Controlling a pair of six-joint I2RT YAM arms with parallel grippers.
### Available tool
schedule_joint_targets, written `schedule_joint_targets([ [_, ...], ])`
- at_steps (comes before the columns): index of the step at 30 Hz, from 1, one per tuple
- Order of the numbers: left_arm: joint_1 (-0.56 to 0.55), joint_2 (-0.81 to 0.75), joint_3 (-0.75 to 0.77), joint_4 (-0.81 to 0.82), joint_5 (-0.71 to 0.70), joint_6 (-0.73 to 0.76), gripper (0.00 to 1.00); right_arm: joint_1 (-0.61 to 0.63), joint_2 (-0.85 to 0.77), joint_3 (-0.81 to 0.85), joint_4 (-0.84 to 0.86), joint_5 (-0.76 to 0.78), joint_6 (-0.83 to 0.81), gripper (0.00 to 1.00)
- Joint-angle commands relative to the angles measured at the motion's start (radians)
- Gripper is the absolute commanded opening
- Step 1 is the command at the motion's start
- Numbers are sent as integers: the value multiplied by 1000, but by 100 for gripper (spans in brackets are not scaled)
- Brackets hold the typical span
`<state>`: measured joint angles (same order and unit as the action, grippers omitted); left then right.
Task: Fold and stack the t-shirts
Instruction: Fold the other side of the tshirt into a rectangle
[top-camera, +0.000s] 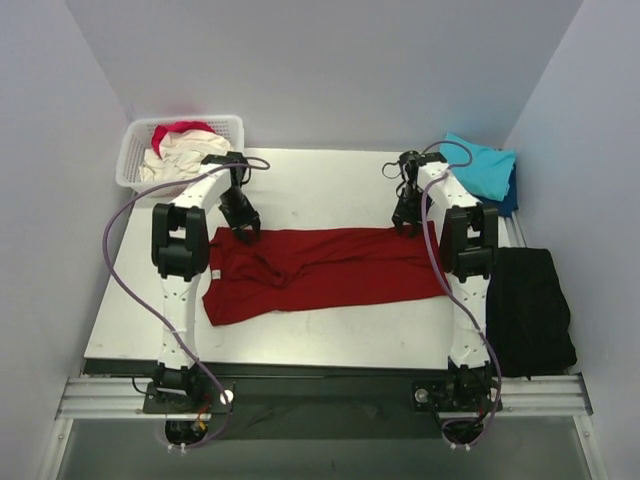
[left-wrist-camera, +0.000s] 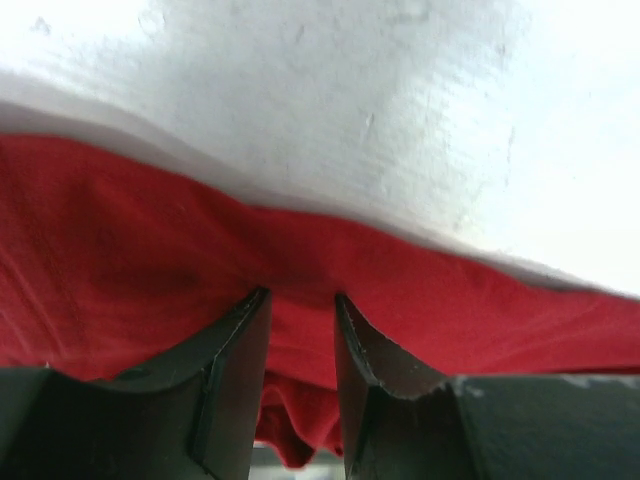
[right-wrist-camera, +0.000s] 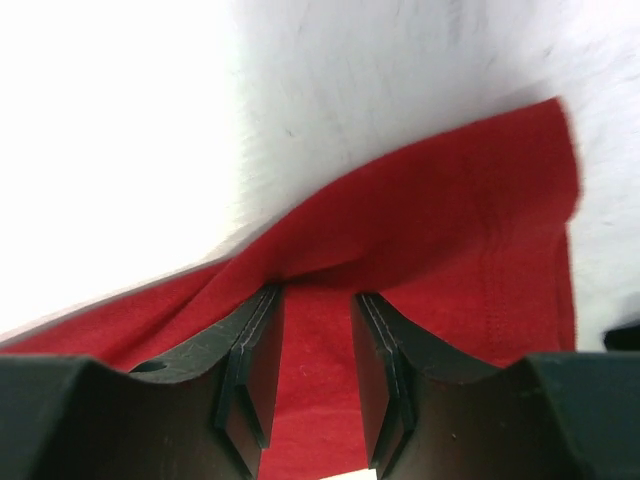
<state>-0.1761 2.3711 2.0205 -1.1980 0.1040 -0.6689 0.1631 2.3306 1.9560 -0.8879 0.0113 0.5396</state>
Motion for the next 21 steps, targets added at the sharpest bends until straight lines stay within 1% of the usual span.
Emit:
schedule_joint_targets([
  [1,24,39,113,179,-4,89,42,-7,-55,54,-106,68,-20,34],
  [2,24,24,110,199,8,97,42,-5,-79,47,-106,82,-21,34],
  [5,20,-73,29,270,35,132,42,-4,-181,-12,-99,119,-23,34],
  [6,18,-128,3,293,43,144,43,1,-206,-43,-92,124,-24,34],
  [7,15,-156,-47,310,46,159,43,7,-253,-60,-85,134,-27,34],
  [10,9,-243,-127,348,62,189,44,45,-322,-95,-83,148,-35,35],
  [15,1,-357,-238,362,42,235,46,124,-375,-126,-82,145,-24,36],
  [17,0,-387,-295,368,8,250,47,144,-376,-141,-80,138,-12,36],
  [21,1,-395,-370,382,-17,269,47,161,-381,-169,-79,121,0,35],
])
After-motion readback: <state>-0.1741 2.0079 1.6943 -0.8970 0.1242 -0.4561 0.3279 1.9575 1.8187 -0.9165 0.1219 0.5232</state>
